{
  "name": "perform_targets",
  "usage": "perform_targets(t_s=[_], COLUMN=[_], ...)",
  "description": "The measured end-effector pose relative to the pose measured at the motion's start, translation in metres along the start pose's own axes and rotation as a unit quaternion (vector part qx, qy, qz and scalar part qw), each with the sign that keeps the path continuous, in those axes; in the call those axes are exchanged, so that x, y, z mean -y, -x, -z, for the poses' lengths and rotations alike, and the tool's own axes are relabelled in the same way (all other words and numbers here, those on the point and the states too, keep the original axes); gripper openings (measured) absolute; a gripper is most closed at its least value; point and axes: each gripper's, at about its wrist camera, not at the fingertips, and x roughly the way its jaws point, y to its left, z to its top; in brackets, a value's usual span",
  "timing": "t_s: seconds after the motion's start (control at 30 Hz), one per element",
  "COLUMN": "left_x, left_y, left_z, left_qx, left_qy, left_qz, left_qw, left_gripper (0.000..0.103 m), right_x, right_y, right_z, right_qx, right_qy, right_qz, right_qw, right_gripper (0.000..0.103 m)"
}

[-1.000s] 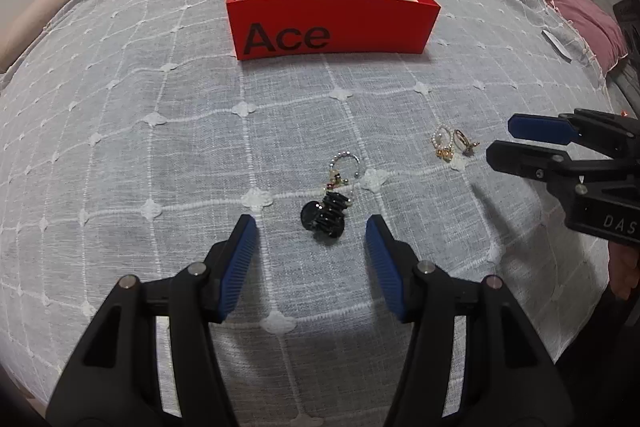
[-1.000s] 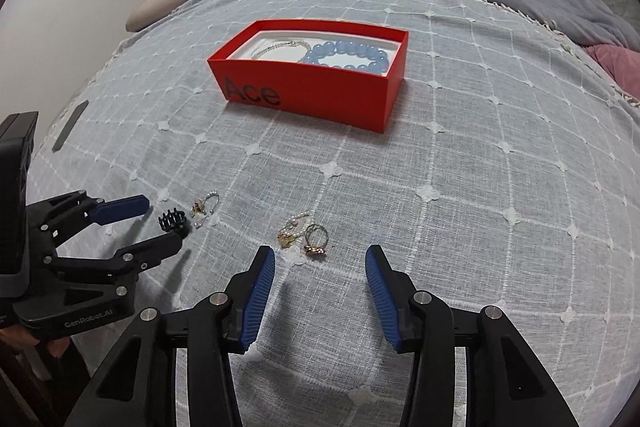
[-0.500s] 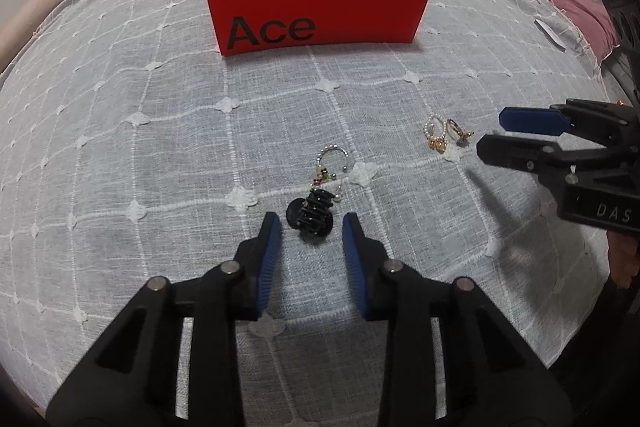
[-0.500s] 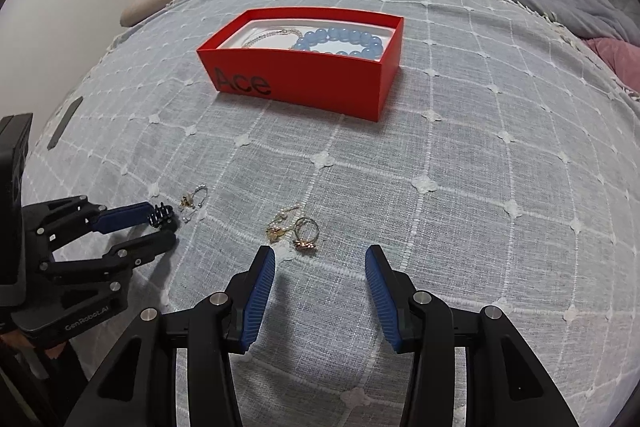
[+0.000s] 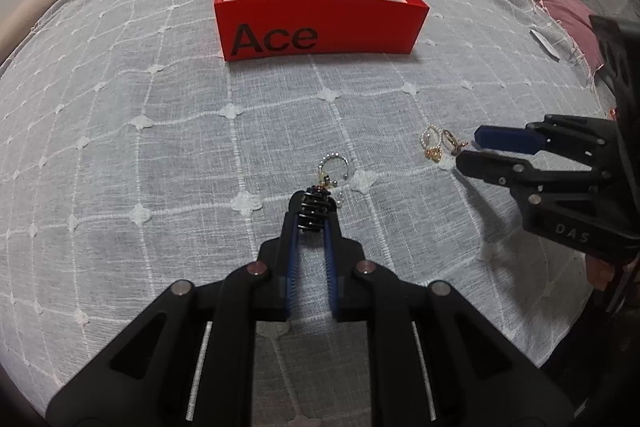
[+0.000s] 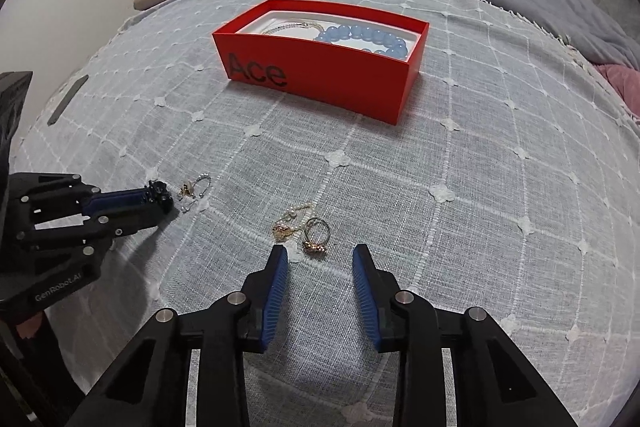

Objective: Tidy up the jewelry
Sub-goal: 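Grasp the black flower ring with the left tool while the right grasps the gold ring, then carry the black ring into the red box with the left tool while the right places the gold ring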

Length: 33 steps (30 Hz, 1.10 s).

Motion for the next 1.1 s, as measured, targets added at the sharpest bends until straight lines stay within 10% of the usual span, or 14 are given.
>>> perform_targets(t_s=[0.47, 1.1], left_x=[-0.018, -0.034], left_y=[0.009, 0.026], left_z=[-0.007, -0.018], left_qx=[0.013, 0.056], left_qy=[0.029, 0.048], left_qz=[0.003, 0.011], left_qw=[0.9995, 0.9972], left_gripper=[0.014, 0.014], right_x=[-0.006, 0.0], right_y=[-0.012, 0.019], right_z=[-0.003, -0.009], right_qx=[0.003, 0.038], right_qy=[0.018, 0.006], right_qz=[0.001, -0.016], right_qw=[1.0, 0.999], right_gripper=[0.013, 0.013])
